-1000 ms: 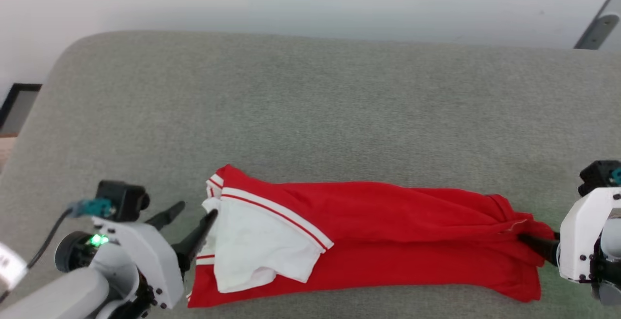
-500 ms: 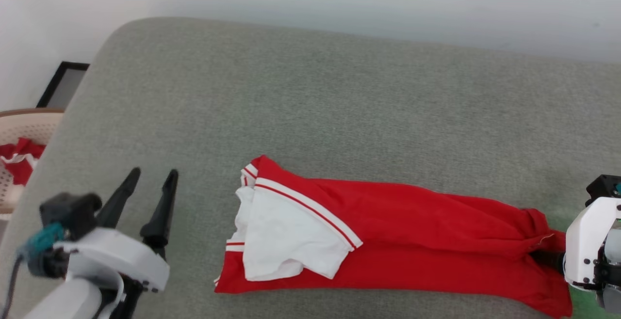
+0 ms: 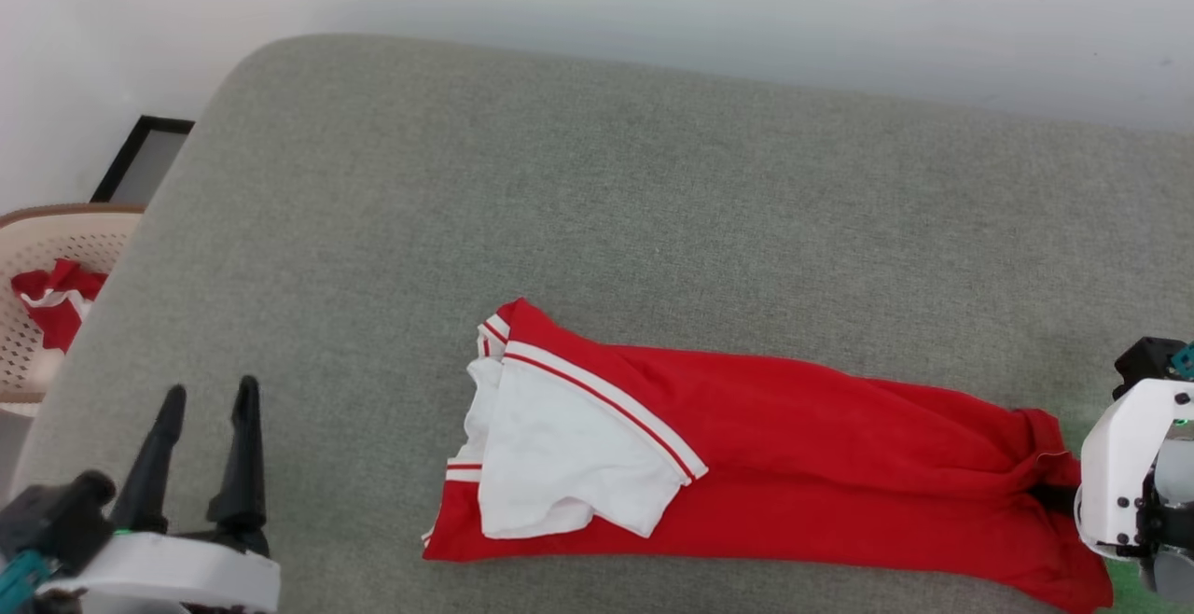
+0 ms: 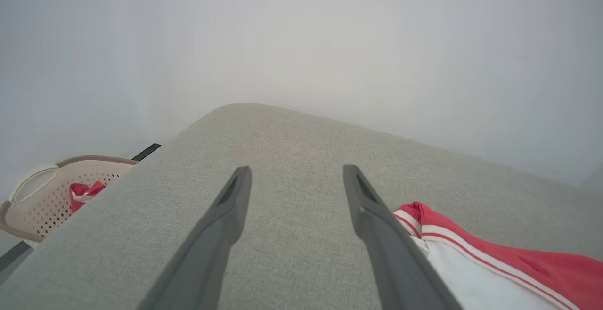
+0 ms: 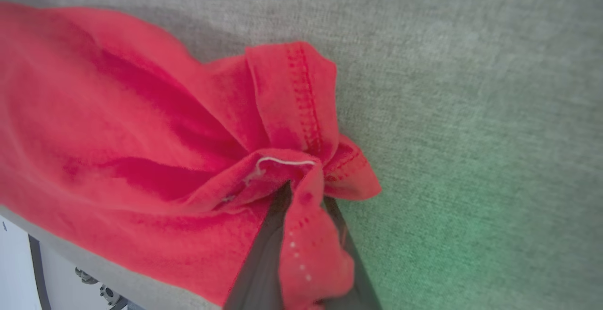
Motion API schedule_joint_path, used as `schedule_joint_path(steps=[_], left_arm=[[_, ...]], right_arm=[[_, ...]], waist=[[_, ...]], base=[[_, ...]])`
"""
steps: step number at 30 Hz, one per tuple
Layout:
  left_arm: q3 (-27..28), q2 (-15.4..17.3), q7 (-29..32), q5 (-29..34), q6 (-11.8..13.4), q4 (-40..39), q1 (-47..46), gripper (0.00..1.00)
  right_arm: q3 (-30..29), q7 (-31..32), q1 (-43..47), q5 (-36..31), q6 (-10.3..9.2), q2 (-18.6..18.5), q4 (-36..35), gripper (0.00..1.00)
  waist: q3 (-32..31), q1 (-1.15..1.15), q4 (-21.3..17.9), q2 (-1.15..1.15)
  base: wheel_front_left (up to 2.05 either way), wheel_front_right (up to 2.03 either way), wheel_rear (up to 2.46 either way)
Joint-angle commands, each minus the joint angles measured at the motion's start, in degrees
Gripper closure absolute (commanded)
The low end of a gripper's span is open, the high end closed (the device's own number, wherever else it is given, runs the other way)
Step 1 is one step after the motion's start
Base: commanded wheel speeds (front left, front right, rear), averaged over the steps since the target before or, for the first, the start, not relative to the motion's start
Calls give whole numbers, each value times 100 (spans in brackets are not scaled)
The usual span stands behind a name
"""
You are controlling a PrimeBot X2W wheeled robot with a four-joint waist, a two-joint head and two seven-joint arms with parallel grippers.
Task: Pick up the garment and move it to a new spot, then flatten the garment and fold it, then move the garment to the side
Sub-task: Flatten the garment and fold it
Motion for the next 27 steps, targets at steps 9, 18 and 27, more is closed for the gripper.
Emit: schedule_joint_path(steps=[9,18,27], left_arm=[[687,-596,-5,563,-602,97,142,0],[1000,-847,-5,854,-895,87,84,0],[1074,-892,-5,857,-997,294,148,0]], right_arm=[[-356,-213,30,52,-16,-399,253,100],[-974,-520,16,-231,-10,-986,605,100],[-685,-422,156,90,-8,-1021,-19,100]], waist=[[53,0,-90,0],[138,0,-275,0],[82,0,-523,0]], base=[[0,0,0],[0,0,0],[0,0,0]])
